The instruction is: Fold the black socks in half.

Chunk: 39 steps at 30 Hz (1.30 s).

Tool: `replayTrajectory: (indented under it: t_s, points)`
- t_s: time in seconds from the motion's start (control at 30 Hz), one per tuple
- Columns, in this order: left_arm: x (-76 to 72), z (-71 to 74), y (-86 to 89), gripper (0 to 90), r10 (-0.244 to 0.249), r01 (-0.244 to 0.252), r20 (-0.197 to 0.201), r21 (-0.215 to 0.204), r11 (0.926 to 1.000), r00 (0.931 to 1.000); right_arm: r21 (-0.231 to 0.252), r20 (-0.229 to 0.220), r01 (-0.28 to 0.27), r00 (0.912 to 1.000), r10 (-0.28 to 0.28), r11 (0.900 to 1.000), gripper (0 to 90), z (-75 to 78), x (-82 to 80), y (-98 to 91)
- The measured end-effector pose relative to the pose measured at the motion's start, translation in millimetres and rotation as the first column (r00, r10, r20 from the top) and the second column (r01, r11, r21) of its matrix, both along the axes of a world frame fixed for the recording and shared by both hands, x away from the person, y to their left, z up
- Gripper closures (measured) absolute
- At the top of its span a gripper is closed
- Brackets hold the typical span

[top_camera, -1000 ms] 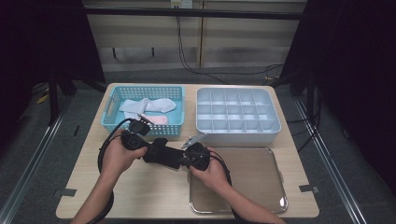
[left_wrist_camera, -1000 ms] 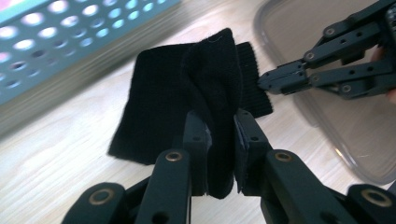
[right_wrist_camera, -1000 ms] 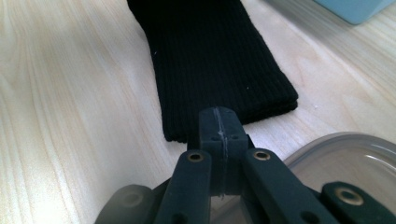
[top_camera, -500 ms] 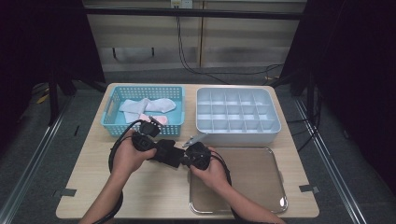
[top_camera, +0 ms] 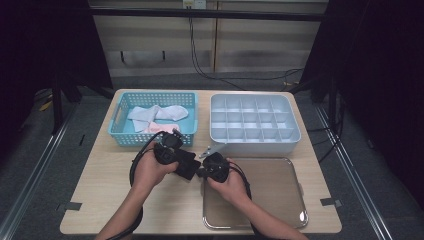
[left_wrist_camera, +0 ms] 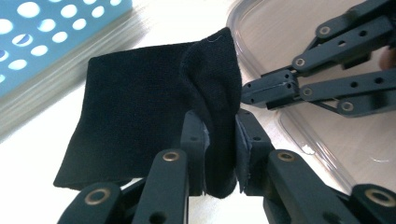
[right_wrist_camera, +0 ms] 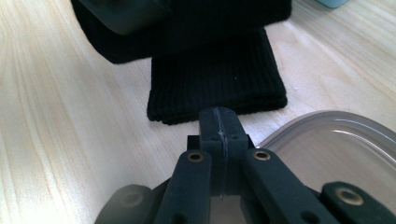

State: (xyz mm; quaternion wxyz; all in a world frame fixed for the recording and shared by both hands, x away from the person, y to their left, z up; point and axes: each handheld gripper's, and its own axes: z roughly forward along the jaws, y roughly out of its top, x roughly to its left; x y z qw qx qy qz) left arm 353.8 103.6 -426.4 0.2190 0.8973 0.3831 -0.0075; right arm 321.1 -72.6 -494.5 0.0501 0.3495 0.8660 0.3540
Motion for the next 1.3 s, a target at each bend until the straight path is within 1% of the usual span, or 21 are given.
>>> replayTrajectory:
  t_s: [0.2,0.3,0.33,0.37,0.4,0.47,0.5,0.53,0.63,0.7,0.77,0.8,0.87,0.93,0.97,1.0,1.07,1.17,1.23,1.27,1.3]
  points:
    - [0.1,-4.6,-4.1,70.2,0.006,-0.006,0.015,-0.01,0.9999,0.9999,0.003,-0.007,0.001,1.0,-0.001,1.0,90.0,-1.6,0.1,-2.2]
    - [0.6,-1.5,-3.7,57.0,0.013,-0.012,0.017,-0.039,0.9991,0.9998,0.005,-0.01,0.001,0.9999,-0.001,1.0,90.0,-1.5,-1.3,-2.6]
    - [0.1,0.3,-4.1,54.6,0.031,-0.029,0.023,-0.059,0.9978,0.9993,0.006,-0.007,0.001,1.0,-0.001,1.0,90.0,-1.5,-1.3,-2.8]
    - [0.3,2.7,-3.4,54.6,0.029,-0.027,0.029,-0.061,0.9978,0.9992,0.006,-0.007,0.001,1.0,-0.001,1.0,90.0,-1.5,-1.3,-2.8]
    - [0.3,7.7,-1.4,51.8,0.039,-0.036,0.05,-0.072,0.9967,0.9979,0.006,-0.005,-0.003,1.0,0.003,1.0,90.0,-1.1,-1.3,-3.7]
    - [0.5,9.7,0.4,50.1,0.046,-0.041,0.059,-0.079,0.996,0.9972,0.008,-0.005,-0.002,1.0,0.002,1.0,90.0,-0.9,-1.4,-4.2]
    - [1.8,12.7,6.3,48.8,0.048,-0.043,0.068,-0.072,0.9965,0.9965,0.008,-0.005,-0.001,1.0,0.001,1.0,90.0,-0.2,-1.9,-4.7]
    - [1.8,12.7,6.3,48.0,0.048,-0.043,0.068,-0.072,0.9965,0.9965,0.01,-0.008,0.002,1.0,-0.002,0.9999,90.0,0.0,-2.5,-4.9]
    - [4.0,13.0,17.9,47.0,0.074,-0.068,0.076,-0.08,0.9945,0.9944,0.009,-0.007,0.001,1.0,0.0,1.0,90.0,0.7,-3.2,-5.4]
    - [7.5,5.4,29.4,45.7,0.102,-0.097,0.072,-0.058,0.9936,0.9922,0.01,-0.005,-0.001,1.0,0.001,1.0,90.0,1.5,-3.8,-6.1]
    - [9.0,2.6,33.9,45.4,0.105,-0.102,0.071,-0.046,0.9937,0.9919,0.01,-0.003,0.0,1.0,0.0,1.0,90.0,2.1,-4.0,-6.4]
    - [9.9,-2.7,40.7,45.2,0.125,-0.122,0.071,-0.04,0.9917,0.9896,0.013,-0.009,0.004,1.0,-0.003,0.9999,88.3,3.6,-3.7,-8.4]
    - [10.2,-4.6,44.1,44.9,0.131,-0.129,0.078,-0.032,0.9911,0.9883,0.014,-0.017,0.012,0.9998,-0.011,0.9998,87.3,4.7,-4.2,-9.4]
    - [11.3,-9.2,54.1,43.2,0.154,-0.152,0.096,-0.031,0.9879,0.9833,0.02,-0.015,0.018,0.9997,-0.018,0.9996,84.8,7.3,-4.2,-13.6]
    - [11.3,-9.2,54.1,43.1,0.154,-0.152,0.096,-0.031,0.9879,0.9833,0.02,-0.015,0.018,0.9997,-0.018,0.9996,84.8,7.3,-4.2,-13.6]
    - [12.5,-11.7,59.8,42.9,0.166,-0.163,0.101,-0.039,0.9858,0.9808,0.027,-0.016,0.017,0.9997,-0.016,0.9995,82.5,9.0,-4.1,-15.9]
    - [13.6,-15.0,63.6,42.3,0.172,-0.168,0.097,-0.053,0.9844,0.9802,0.027,-0.012,0.012,0.9999,-0.012,0.9996,81.5,10.8,-4.7,-16.9]
    - [14.6,-18.8,65.6,42.4,0.172,-0.168,0.097,-0.05,0.9846,0.9804,0.02,-0.011,0.018,0.9998,-0.018,0.9996,78.3,12.1,-5.5,-16.5]
    - [16.0,-22.3,65.9,43.9,0.157,-0.151,0.102,-0.061,0.9866,0.9824,0.011,-0.009,0.016,0.9998,-0.016,0.9998,75.8,12.7,-5.4,-16.1]
    - [15.9,-24.0,65.0,44.3,0.172,-0.166,0.092,-0.072,0.9835,0.9808,0.008,-0.011,0.016,0.9998,-0.016,0.9998,74.5,12.5,-5.1,-16.1]
    - [16.8,-26.5,63.8,45.8,0.164,-0.159,0.082,-0.063,0.9853,0.9831,0.009,-0.015,0.017,0.9997,-0.017,0.9998,74.3,12.3,-5.0,-16.0]
